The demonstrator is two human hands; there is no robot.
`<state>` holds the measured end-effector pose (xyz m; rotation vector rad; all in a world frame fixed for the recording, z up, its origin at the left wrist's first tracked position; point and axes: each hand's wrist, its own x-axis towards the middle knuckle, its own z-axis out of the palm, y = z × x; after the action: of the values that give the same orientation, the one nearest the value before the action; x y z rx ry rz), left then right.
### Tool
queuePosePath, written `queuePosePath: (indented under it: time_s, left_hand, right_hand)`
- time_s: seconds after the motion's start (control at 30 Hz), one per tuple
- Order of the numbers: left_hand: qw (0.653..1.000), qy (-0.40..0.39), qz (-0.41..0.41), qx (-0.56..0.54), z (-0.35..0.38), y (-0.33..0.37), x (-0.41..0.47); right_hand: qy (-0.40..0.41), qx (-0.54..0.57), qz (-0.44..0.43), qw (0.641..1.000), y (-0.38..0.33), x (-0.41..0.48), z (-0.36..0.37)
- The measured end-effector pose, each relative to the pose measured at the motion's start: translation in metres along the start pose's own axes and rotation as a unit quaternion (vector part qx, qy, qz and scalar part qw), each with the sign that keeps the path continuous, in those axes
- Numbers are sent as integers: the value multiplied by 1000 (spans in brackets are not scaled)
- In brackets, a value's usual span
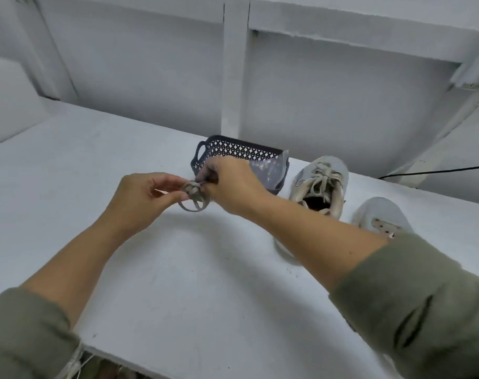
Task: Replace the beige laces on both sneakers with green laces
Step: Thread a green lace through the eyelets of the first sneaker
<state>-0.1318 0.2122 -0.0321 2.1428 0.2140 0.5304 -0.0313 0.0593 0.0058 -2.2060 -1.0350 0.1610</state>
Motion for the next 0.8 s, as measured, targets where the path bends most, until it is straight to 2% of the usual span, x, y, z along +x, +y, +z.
queuePosePath:
  time_s: [0.07,0.17,0.23,0.33,0.47,0.57,0.67,0.8]
  left_hand:
    - [995,18,57,83,-1,-16,-1]
    - [973,-5,141,182,3,-35,-4]
    - [960,-26,162,227,5,-41,-8]
    - [948,-73,153,270,2,-48,-11]
    - [945,-112,146,270,-1,-54,-13]
    - [943,-109,146,278,0,-58,-16]
    - [943,-105,133,287,4,-58,-19]
    - [962,-56,93,251,8,-47,-13]
  right_hand:
    - [4,-11,-28,1000,6,-1,18]
    - [-9,-65,-57,996,17,-6,37]
    - [-17,-81,-67,994,24,-11,44]
    - [-44,-92,-74,992,29,-15,53]
    - [-85,-135,-79,984,36,-19,64]
    - [-88,-172,-101,976,41,-26,71]
    - [-95,-160,-95,978,38,-28,69]
    - [-43,-117,-91,988,27,-23,44]
